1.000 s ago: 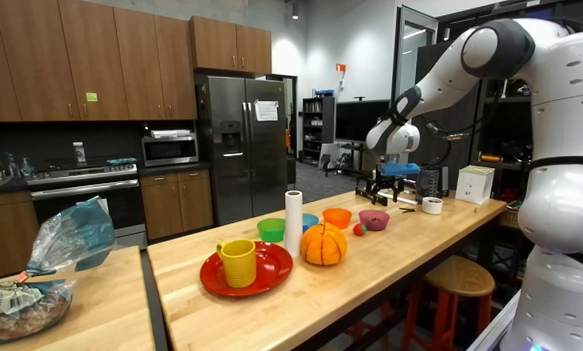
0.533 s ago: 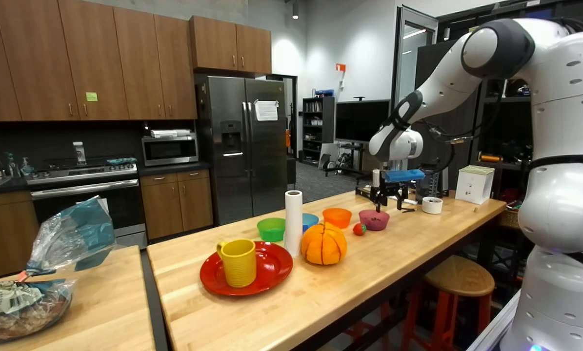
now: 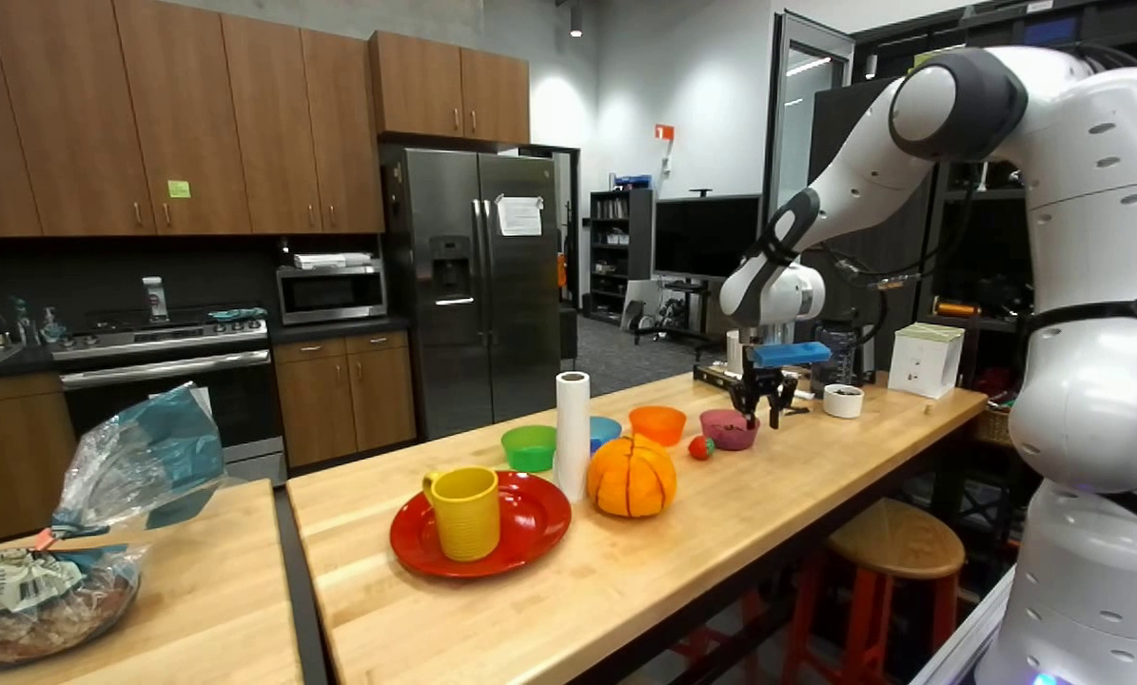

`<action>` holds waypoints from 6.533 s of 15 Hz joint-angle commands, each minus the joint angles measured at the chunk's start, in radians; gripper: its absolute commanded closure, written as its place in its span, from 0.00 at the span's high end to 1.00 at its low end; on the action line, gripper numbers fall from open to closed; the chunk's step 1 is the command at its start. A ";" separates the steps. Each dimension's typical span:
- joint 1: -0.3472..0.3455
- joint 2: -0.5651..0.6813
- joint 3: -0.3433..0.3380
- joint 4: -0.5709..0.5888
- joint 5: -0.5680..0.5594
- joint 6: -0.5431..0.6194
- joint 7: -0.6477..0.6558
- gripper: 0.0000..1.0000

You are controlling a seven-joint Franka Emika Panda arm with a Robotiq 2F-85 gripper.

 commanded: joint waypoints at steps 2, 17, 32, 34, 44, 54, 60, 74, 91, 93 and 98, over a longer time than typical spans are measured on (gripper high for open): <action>-0.003 0.005 0.015 0.016 0.016 -0.001 0.000 0.12; 0.027 0.001 0.041 0.147 0.054 -0.042 0.124 0.01; 0.113 -0.018 0.038 0.200 -0.101 0.088 0.233 0.01; 0.127 -0.030 0.037 0.202 -0.151 0.080 0.255 0.01; 0.190 -0.067 0.049 0.218 -0.395 0.019 0.340 0.01; 0.246 -0.056 0.060 0.206 -0.646 0.031 0.481 0.01; 0.254 -0.039 0.066 0.189 -0.807 0.058 0.598 0.01; 0.263 -0.023 0.130 0.135 -1.288 0.049 0.991 0.01; 0.232 -0.042 0.184 0.054 -1.645 0.000 1.354 0.01; 0.229 -0.044 0.189 0.050 -1.666 -0.005 1.378 0.01; 0.220 -0.047 0.196 0.041 -1.674 -0.006 1.391 0.01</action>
